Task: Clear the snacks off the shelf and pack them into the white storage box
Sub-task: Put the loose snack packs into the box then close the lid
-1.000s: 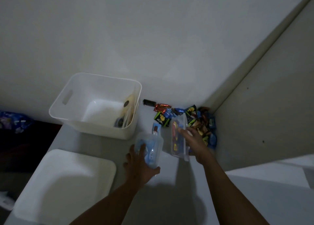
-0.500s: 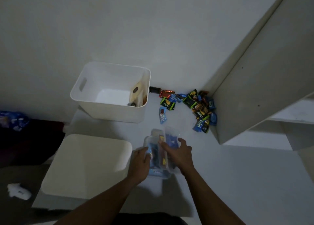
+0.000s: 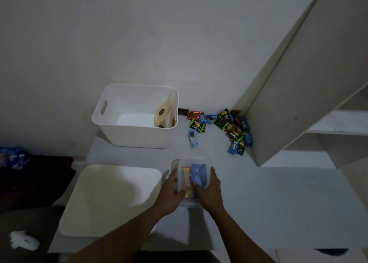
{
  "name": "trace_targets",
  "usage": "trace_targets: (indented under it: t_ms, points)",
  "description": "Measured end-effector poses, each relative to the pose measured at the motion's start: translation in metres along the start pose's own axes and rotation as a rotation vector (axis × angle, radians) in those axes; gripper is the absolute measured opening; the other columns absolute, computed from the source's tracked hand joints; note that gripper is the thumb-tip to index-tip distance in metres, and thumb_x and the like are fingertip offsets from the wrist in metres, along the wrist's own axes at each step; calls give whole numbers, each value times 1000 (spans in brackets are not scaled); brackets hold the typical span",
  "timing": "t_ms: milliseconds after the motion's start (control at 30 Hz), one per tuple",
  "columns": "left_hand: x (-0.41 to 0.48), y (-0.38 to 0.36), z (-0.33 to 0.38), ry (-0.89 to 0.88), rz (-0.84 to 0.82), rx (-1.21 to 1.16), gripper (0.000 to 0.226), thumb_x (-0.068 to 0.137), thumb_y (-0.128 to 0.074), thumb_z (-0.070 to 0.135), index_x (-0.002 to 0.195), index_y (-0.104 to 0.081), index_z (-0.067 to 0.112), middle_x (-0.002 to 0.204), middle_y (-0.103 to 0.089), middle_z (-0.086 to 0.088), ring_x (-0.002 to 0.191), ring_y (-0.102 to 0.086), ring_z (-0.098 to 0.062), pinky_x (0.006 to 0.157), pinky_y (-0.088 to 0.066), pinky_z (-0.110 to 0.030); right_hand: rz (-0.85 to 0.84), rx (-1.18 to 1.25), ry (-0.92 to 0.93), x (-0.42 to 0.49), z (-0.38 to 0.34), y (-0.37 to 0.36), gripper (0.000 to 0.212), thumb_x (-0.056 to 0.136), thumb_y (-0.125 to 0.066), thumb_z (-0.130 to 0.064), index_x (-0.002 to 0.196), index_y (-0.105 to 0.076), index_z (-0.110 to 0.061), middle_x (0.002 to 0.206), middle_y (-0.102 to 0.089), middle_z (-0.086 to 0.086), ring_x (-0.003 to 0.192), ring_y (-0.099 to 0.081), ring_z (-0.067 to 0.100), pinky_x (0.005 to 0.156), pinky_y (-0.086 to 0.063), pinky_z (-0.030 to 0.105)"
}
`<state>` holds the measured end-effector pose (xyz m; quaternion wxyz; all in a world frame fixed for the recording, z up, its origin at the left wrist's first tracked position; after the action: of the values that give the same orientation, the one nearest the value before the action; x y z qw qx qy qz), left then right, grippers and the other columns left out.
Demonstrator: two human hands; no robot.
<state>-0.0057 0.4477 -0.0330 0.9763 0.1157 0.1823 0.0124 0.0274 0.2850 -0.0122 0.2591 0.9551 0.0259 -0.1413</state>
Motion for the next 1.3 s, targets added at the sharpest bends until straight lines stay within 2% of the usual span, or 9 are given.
trace_targets:
  t_ms: [167,400,467,533,633,833,1000,1133,1300]
  points:
    - [0,-7,8,-69,-69,80,64,96,-57,10,148,-24,28,139,-38,13,132,-41,-10,101,-34,-14,-89,69,-62,-15,17,-7,89,92,-65,-36,157,-5,-20,160,-22,0,146,-29,22,112,-32,32]
    - [7,-17,20,-101,-166,42,48,90,-68,16,118,-44,48,121,-55,23,115,-56,0,91,-44,-9,-34,161,102,-20,2,-1,77,95,-62,-29,153,-13,-17,138,-25,-29,130,-33,-3,91,-27,-7]
    - [10,-15,40,-163,-141,95,50,89,-70,23,126,-45,46,127,-56,21,118,-54,4,102,-44,-18,15,190,172,-23,-13,10,69,91,-62,-47,147,-30,-22,130,-41,-32,121,-45,-18,89,-36,-4]
    - [16,-14,63,-220,-153,116,63,86,-73,30,140,-40,38,142,-51,12,129,-49,-5,112,-40,-34,84,154,262,-21,-32,24,40,96,-61,-29,131,-43,-37,111,-57,-41,105,-52,-25,84,-40,-2]
    - [27,-1,118,-354,-122,149,76,86,-73,27,150,-30,29,152,-40,5,138,-41,-12,114,-35,-36,186,142,333,-5,-61,48,51,99,-56,-22,142,-36,-40,126,-50,-44,115,-49,-20,97,-42,9]
    - [32,66,230,-639,-9,149,84,77,-81,15,142,-30,31,135,-41,28,120,-40,24,100,-36,-6,280,138,510,28,-159,70,71,95,-57,-28,156,-21,-22,151,-32,-21,139,-31,-7,114,-31,24]
    - [47,155,263,-693,142,202,96,73,-86,28,150,-29,35,143,-36,31,130,-42,7,107,-42,-25,128,145,674,56,-246,36,86,93,-68,-27,158,-11,-21,159,-28,-9,145,-30,6,119,-31,38]
    - [56,220,268,-667,226,230,96,68,-81,43,148,-29,38,138,-38,36,120,-44,20,95,-41,-7,-33,126,695,73,-303,-9,100,87,-74,-28,157,-3,-22,156,-25,-18,137,-34,-6,110,-32,14]
    - [108,284,222,-440,243,397,114,63,-89,40,154,-20,35,149,-46,0,131,-49,-19,104,-44,-34,-296,49,653,126,-323,-91,106,82,-78,-6,156,-2,-8,123,-39,-35,100,-46,-32,84,-37,-3]
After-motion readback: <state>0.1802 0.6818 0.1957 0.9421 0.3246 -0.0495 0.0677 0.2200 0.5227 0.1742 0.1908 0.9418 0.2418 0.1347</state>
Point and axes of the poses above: each hand's wrist, its own x-axis towards the middle knuckle, its own y-axis out of the back of the hand, z = x × y, the point moved 8 cm from there along x, towards the middle knuckle
